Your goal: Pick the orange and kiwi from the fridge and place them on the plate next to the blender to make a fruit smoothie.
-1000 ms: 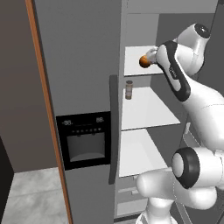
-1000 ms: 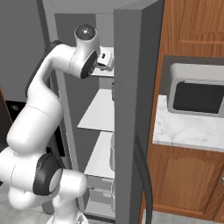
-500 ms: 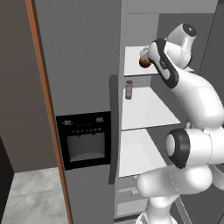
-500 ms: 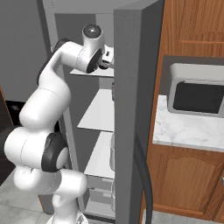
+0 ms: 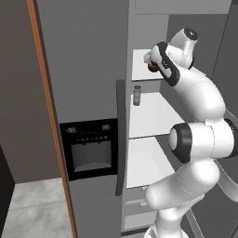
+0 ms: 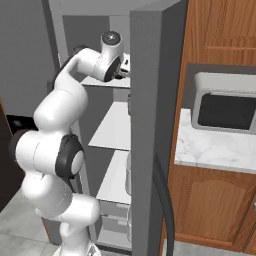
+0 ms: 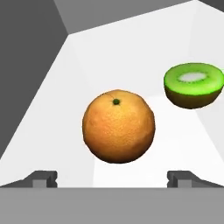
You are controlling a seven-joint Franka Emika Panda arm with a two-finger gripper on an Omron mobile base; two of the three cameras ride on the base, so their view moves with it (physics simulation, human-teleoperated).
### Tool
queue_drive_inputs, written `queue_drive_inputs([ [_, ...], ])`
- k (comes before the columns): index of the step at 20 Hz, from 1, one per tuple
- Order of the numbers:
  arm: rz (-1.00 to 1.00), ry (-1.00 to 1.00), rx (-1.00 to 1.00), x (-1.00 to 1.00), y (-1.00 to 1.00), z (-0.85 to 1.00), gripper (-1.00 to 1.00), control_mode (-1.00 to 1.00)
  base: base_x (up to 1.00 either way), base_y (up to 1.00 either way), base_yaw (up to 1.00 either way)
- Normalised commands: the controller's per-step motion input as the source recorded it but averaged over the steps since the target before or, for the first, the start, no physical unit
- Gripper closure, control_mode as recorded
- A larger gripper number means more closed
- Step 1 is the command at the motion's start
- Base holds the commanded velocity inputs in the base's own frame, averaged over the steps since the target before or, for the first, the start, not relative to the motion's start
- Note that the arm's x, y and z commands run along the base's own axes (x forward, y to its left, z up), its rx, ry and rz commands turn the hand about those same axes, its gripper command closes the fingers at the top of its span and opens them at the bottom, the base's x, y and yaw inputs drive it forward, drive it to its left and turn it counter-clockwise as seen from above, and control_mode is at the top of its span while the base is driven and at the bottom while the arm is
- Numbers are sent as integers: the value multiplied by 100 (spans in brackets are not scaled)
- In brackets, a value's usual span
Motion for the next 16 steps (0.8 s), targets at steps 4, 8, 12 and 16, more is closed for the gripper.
queue_drive_inputs([
  [4,0,1,0,45,-1,-11,-100,-100,0,0,0],
  [8,0,0,0,35,-4,-17,-100,-100,0,0,0],
  [12,0,1,0,29,0,-14,-100,-100,0,0,0],
  [16,0,1,0,6,0,-3,100,-100,0,0,0],
])
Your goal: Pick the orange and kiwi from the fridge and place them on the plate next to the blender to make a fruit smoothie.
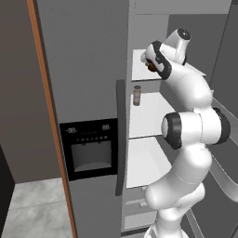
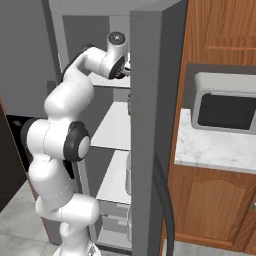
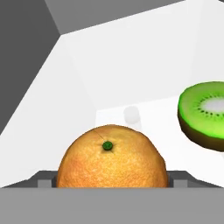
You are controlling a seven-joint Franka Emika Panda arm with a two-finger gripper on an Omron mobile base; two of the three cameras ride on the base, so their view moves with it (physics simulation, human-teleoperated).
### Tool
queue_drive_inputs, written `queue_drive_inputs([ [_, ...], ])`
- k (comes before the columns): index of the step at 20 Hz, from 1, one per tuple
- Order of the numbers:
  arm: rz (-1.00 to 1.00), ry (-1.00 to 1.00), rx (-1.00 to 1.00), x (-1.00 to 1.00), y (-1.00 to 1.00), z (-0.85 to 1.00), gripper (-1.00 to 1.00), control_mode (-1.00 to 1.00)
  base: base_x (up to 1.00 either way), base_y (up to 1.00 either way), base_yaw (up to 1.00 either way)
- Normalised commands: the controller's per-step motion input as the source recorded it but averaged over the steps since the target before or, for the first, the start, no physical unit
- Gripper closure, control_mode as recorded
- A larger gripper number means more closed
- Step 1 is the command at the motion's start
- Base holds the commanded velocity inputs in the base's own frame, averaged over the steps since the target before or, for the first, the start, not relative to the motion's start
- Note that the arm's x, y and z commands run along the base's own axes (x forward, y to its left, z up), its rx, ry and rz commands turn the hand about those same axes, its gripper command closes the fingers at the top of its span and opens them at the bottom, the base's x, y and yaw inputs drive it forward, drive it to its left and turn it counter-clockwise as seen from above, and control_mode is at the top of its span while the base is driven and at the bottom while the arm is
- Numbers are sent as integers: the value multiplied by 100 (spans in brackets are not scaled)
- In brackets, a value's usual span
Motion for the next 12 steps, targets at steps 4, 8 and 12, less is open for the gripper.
queue_drive_inputs([
  [4,0,0,0,0,0,-1,100,-100,0,0,0],
  [8,0,0,0,-4,0,0,100,-100,0,0,0],
  [12,0,-1,0,-47,0,0,100,-100,0,0,0],
])
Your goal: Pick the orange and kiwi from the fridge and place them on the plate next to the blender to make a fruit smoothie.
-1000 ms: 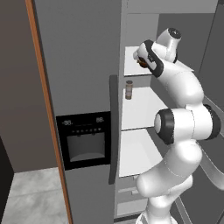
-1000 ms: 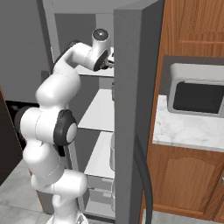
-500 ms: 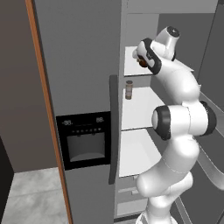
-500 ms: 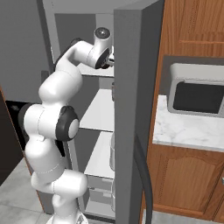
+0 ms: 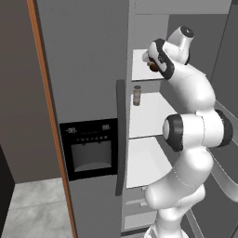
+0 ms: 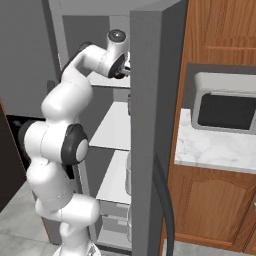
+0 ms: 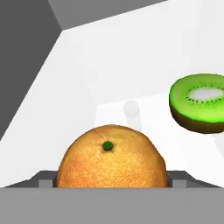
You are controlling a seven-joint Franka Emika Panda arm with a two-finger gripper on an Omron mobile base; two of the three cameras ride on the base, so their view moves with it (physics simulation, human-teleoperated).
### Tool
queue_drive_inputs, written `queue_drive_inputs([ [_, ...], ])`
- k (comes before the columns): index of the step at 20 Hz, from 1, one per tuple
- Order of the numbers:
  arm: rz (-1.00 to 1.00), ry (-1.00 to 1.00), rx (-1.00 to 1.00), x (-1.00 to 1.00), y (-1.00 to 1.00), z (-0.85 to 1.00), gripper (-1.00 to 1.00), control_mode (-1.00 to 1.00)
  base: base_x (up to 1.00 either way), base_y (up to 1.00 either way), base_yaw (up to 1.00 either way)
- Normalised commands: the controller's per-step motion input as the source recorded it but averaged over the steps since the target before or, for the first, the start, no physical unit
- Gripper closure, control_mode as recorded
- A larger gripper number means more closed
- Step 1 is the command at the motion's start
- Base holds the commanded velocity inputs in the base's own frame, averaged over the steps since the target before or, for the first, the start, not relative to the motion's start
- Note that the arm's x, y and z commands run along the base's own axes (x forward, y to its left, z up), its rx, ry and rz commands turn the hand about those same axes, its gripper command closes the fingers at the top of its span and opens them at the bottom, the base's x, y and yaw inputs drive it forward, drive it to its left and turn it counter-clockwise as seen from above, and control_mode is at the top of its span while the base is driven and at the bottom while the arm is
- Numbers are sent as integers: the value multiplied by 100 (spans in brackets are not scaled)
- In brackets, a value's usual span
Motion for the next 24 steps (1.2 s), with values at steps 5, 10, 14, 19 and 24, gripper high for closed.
queue_drive_inputs([
  [5,0,-13,0,-82,0,0,100,-100,0,0,0],
  [10,0,-38,0,-99,0,15,100,-100,0,0,0],
  [14,0,-40,0,-100,0,40,100,-100,0,0,0],
  [19,-2,-20,0,-100,-4,31,100,-100,0,0,0],
  [24,-6,0,0,-100,-4,8,100,-100,0,0,0],
])
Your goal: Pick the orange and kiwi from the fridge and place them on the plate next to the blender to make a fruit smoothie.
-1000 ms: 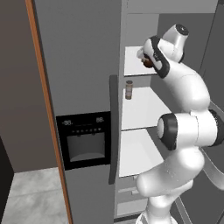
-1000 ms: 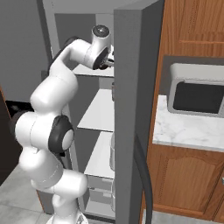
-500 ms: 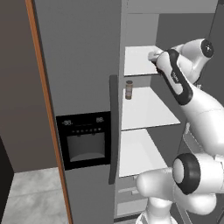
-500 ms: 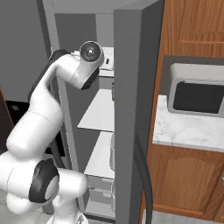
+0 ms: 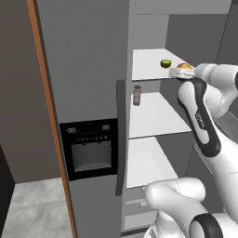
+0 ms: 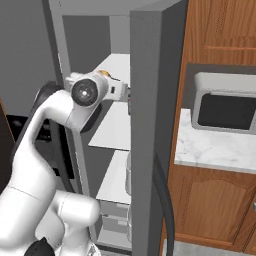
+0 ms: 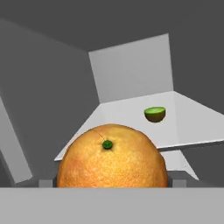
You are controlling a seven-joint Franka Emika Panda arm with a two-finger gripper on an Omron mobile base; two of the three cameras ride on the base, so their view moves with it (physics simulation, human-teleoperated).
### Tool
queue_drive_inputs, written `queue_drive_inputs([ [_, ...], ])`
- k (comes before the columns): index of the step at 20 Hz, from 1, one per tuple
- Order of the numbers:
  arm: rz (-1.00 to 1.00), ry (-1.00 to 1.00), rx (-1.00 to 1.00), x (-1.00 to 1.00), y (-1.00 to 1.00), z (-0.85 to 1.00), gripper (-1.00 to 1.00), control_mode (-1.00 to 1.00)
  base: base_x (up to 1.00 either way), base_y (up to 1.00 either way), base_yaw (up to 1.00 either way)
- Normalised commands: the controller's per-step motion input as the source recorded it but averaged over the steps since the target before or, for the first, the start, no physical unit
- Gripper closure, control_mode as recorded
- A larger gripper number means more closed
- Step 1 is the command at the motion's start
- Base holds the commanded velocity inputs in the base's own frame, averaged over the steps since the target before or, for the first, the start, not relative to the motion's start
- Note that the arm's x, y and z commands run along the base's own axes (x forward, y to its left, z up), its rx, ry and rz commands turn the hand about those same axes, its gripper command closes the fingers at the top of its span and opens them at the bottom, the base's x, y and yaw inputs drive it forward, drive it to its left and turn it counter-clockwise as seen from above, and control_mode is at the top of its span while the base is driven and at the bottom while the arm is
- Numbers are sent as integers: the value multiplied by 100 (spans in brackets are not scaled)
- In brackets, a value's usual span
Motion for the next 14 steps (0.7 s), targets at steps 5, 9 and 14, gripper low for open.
queue_drive_inputs([
  [5,-4,16,-1,-100,-3,0,100,-100,0,0,0],
  [9,-1,46,-10,-100,4,-1,100,-100,0,0,0],
  [14,1,54,-11,-97,8,-35,100,-100,0,0,0],
])
